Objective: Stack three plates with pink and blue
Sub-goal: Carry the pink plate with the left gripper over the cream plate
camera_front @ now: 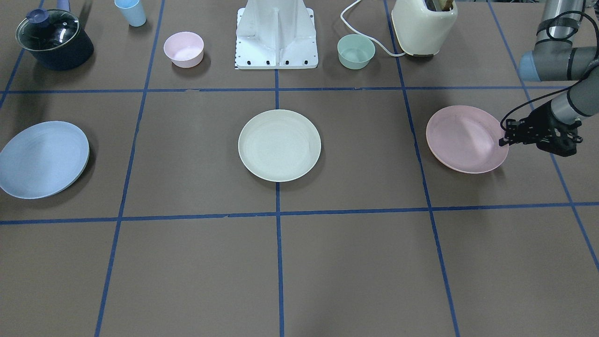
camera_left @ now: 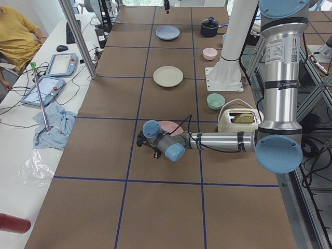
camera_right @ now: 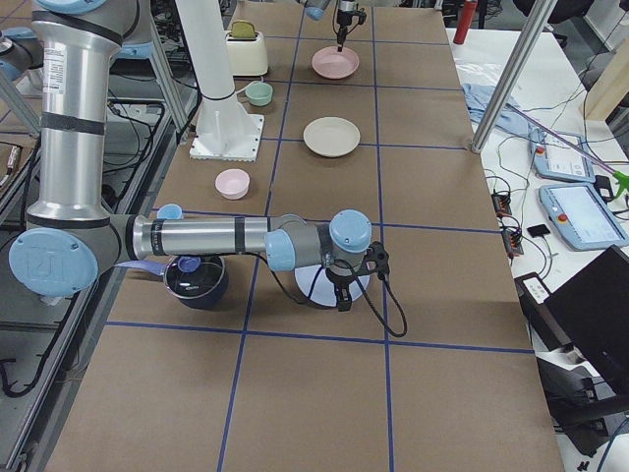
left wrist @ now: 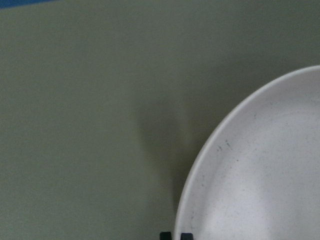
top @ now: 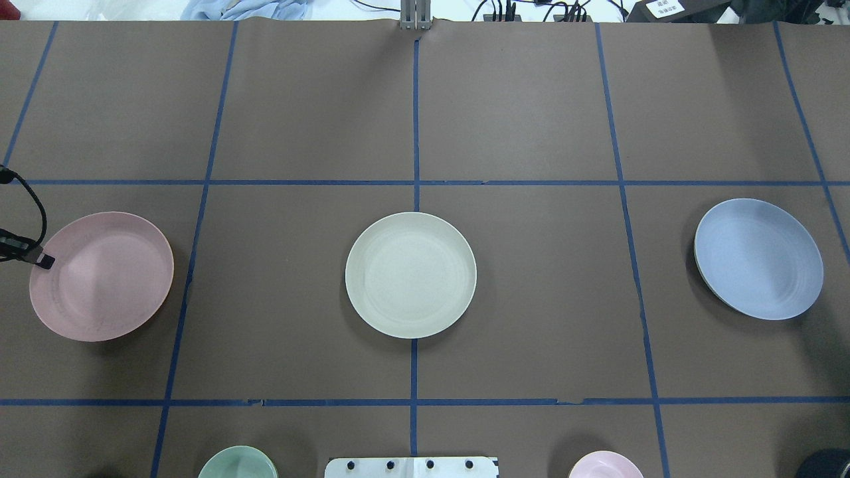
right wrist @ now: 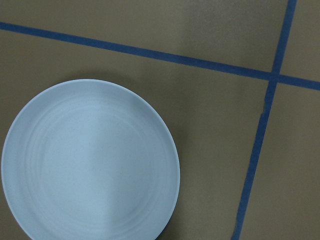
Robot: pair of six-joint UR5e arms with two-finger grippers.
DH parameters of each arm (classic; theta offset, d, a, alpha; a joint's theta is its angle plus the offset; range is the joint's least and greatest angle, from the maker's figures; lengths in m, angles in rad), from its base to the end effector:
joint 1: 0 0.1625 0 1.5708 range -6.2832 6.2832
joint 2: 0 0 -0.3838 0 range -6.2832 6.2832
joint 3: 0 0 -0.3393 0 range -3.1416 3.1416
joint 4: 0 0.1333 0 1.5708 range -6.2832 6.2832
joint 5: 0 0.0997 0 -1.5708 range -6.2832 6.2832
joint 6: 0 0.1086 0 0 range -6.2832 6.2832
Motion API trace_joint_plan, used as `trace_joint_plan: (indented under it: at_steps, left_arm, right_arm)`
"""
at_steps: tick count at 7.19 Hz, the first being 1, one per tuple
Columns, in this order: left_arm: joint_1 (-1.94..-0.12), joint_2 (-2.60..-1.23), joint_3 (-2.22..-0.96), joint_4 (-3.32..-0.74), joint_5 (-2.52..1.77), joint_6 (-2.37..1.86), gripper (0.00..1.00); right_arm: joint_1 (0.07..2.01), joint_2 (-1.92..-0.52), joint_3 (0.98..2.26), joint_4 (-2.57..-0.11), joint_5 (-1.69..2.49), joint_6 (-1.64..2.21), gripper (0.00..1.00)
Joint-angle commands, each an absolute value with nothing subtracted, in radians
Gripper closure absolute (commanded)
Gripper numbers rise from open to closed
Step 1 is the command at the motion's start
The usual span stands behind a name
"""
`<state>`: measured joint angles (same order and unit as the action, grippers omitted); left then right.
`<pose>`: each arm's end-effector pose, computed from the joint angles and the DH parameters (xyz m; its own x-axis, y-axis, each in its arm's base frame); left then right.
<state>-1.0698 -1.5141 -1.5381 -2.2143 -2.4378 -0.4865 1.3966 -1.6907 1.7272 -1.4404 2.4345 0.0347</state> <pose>0.1661 -0.4084 0.5833 0.5224 0.2371 -0.8191 -0.1858 0.9691 0.1620 -0.0199 -0.4059 0.5842 0.6235 -0.2031 0.7550 0.1494 0.9788 0.1400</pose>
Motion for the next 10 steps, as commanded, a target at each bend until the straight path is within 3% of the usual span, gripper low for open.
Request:
trace_joint_plan:
  at_steps: [1, 4, 6, 10]
  left_arm:
    - [-1.074, -1.531, -1.667, -2.089, -2.471, -0.497, 1.0]
    - [-1.065, -1.67, -1.773, -2.022, -2.613, -0.799, 1.0]
    - [-0.949, -1.817, -1.792, -2.029, -2.605, -1.085, 1.0]
    - [-0.703, -2.05, -1.696, -2.052, -2.418, -1.367, 1.0]
  right_arm:
    - [1.394, -1.69, 1.727, -1.44, 2.437, 0.035, 0.0]
    - [1.388, -1.689, 1.727, -1.44, 2.448, 0.035, 0.0]
    - [1.379, -1.689, 1.727, -1.44, 2.459, 0.035, 0.0]
    - [1.358, -1.678, 1.72, -1.44, 2.457, 0.034, 0.0]
